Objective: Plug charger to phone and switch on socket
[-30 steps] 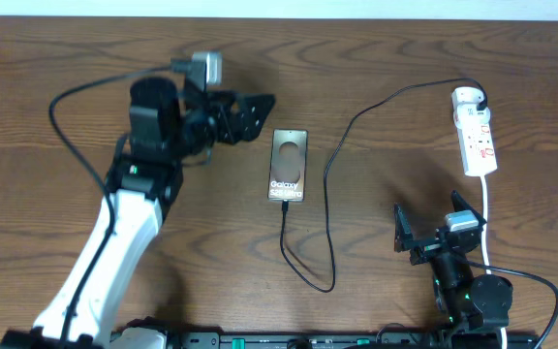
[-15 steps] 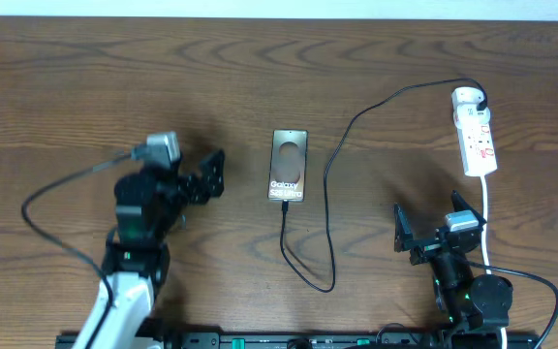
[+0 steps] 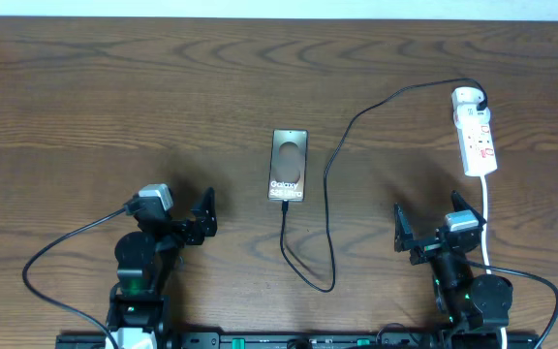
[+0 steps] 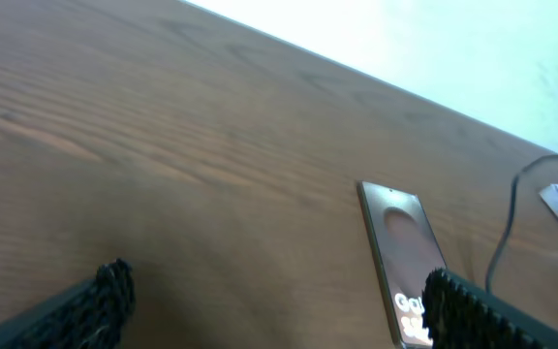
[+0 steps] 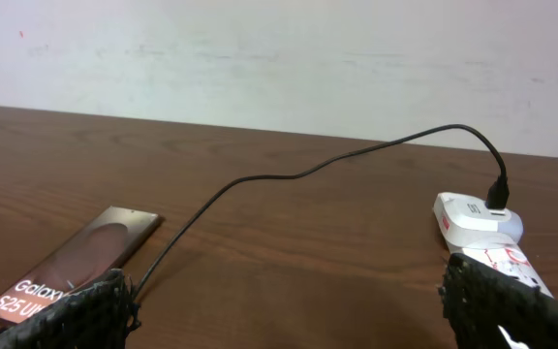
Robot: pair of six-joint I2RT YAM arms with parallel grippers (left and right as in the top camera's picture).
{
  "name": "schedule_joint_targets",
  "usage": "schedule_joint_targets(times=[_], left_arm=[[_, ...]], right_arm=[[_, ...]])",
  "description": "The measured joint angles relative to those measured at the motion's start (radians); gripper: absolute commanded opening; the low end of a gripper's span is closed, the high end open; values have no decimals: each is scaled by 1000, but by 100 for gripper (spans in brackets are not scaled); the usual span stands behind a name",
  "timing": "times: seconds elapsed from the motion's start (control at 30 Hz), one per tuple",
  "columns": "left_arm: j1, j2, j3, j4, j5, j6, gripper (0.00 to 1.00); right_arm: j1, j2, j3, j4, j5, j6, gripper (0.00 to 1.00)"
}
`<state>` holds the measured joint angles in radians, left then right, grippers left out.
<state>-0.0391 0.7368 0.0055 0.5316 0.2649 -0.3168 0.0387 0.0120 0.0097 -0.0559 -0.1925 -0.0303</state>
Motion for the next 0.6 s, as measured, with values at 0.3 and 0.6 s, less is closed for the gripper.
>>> schedule_joint_targets(times=[0.3, 0.6], left_arm=[[0, -280, 0, -290, -110, 0, 95], [6, -688, 11, -557, -215, 39, 95]], right_arm=[[0, 0, 0, 0, -2, 0, 99], [0, -1, -1, 0, -2, 0, 99]])
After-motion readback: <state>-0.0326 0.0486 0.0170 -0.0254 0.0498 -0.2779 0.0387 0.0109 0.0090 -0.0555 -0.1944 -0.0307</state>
